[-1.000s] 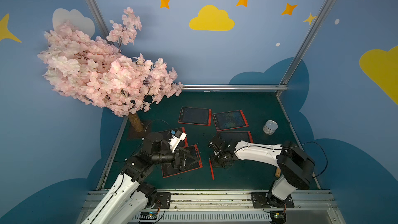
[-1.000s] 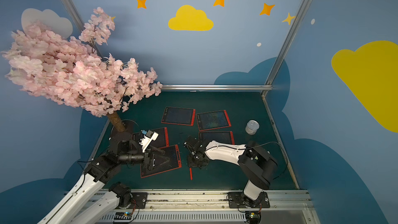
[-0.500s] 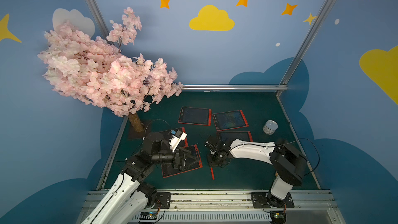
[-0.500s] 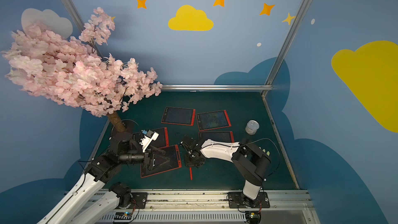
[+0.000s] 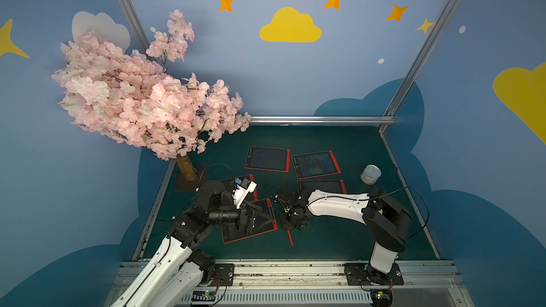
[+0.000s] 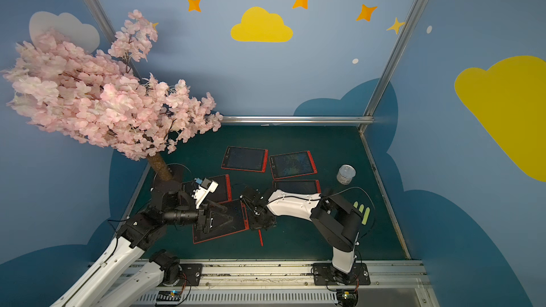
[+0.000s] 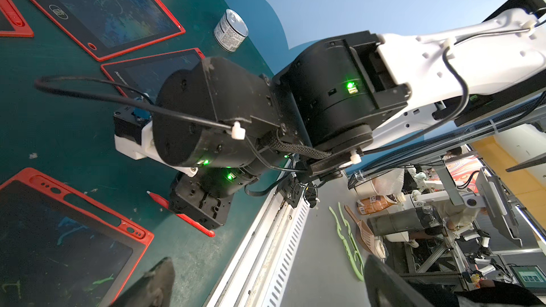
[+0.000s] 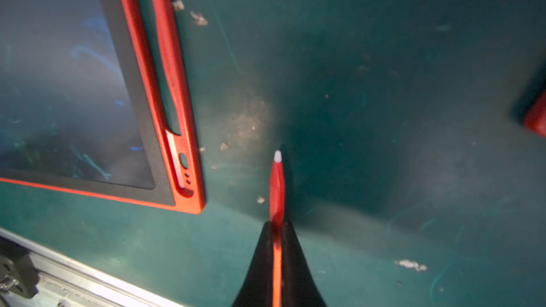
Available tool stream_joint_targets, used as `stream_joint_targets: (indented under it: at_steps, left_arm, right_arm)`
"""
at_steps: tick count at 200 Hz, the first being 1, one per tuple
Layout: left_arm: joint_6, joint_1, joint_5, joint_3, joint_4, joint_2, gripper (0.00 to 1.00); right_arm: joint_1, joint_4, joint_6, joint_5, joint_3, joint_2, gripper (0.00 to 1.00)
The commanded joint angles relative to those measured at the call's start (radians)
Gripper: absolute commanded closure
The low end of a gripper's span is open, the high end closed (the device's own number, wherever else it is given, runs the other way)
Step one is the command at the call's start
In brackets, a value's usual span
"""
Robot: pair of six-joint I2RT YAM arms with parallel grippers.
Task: Place the stylus back onto the writing tablet
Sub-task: Pick up the stylus from the center of the board.
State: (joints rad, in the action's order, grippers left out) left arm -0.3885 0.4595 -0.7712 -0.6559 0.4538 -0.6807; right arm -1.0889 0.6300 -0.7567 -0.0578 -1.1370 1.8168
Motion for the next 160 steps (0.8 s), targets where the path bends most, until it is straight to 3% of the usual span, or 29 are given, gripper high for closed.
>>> stream_joint_targets:
  at_steps: [1, 160]
  left_arm:
    - [0.013, 0.001, -0.017, 0.013, -0.017, 0.001, 0.02]
    - [0.012, 0.001, -0.017, 0.012, -0.016, -0.009, 0.02]
  right_arm:
    - [-0.014, 0.055, 0.019, 0.037, -0.025, 0.036, 0.91]
    - [-0.032, 0.109, 0.045, 0.065, -0.098, 0.104, 0.92]
